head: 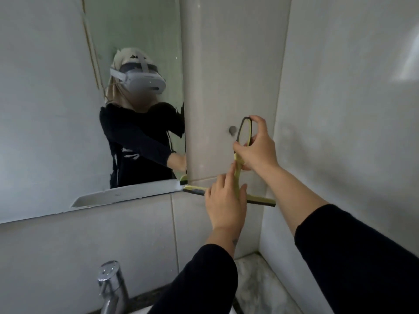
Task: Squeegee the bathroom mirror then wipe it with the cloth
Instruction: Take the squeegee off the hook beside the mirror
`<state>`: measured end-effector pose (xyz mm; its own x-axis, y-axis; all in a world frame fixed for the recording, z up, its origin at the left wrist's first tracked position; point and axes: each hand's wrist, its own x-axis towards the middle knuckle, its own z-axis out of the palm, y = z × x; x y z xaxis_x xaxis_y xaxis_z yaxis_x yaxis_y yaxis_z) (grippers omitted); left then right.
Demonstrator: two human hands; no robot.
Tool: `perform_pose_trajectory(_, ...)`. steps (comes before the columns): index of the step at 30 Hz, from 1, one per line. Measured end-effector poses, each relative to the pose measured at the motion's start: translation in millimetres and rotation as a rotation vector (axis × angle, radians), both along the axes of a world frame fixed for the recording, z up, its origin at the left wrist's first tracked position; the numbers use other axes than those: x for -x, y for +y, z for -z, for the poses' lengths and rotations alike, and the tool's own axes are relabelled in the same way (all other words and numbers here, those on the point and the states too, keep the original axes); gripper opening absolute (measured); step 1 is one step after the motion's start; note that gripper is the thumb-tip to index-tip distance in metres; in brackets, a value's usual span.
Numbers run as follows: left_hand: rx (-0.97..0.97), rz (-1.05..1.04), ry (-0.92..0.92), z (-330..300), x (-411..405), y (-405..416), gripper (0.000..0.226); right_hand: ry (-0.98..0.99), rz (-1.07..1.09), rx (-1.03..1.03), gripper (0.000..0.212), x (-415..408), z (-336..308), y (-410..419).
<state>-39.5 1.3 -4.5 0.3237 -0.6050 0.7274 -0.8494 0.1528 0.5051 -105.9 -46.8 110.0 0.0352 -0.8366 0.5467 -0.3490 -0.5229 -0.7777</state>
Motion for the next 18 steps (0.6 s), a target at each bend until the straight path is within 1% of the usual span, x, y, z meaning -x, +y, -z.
perform_pose_trajectory(3, 0.083, -0.099, -0.053, -13.1, -6.4, 26.0, 0.057, -0.069, -0.052, -0.045, 0.06, 2.7, -14.4, 28.6)
perform_pose_trajectory(5, 0.113, -0.105, -0.071, -23.8, -14.8, 47.3, 0.058, -0.138, -0.113, -0.108, 0.06, 0.9, -23.2, 48.6)
perform_pose_trajectory(6, 0.116, -0.101, -0.093, -29.3, -20.7, 58.7, 0.058, -0.138, -0.12, -0.12, 0.061, -1.3, -27.8, 58.5)
perform_pose_trajectory(7, 0.118, -0.103, -0.125, -34.6, -28.3, 69.9, 0.058, -0.063, -0.081, -0.086, 0.063, -3.3, -31.4, 66.3)
perform_pose_trajectory(9, 0.135, -0.121, -0.197, -46.3, -48.8, 91.9, 0.055, 0.279, 0.056, 0.082, 0.073, -6.1, -36.7, 78.3)
perform_pose_trajectory(10, 0.144, -0.127, -0.233, -53.2, -60.7, 102.8, 0.053, 0.45, 0.109, 0.199, 0.074, -7.2, -39.6, 85.5)
perform_pose_trajectory(12, 0.141, -0.135, -0.299, -69.2, -85.8, 125.4, 0.05, 0.693, 0.095, 0.48, 0.06, -12.9, -45.9, 101.1)
perform_pose_trajectory(14, 0.13, -0.146, -0.351, -87.0, -110.7, 148.9, 0.048, 0.81, -0.017, 0.677, 0.045, -23.9, -53.6, 118.5)
perform_pose_trajectory(16, 0.122, -0.136, -0.406, -105.3, -134.3, 173.5, 0.044, 0.827, -0.116, 0.752, 0.037, -41.6, -60.9, 136.1)
perform_pose_trajectory(18, 0.127, -0.162, -0.459, -123.6, -158.9, 196.8, 0.041, 0.792, -0.202, 0.788, 0.035, -64.2, -70.3, 149.8)
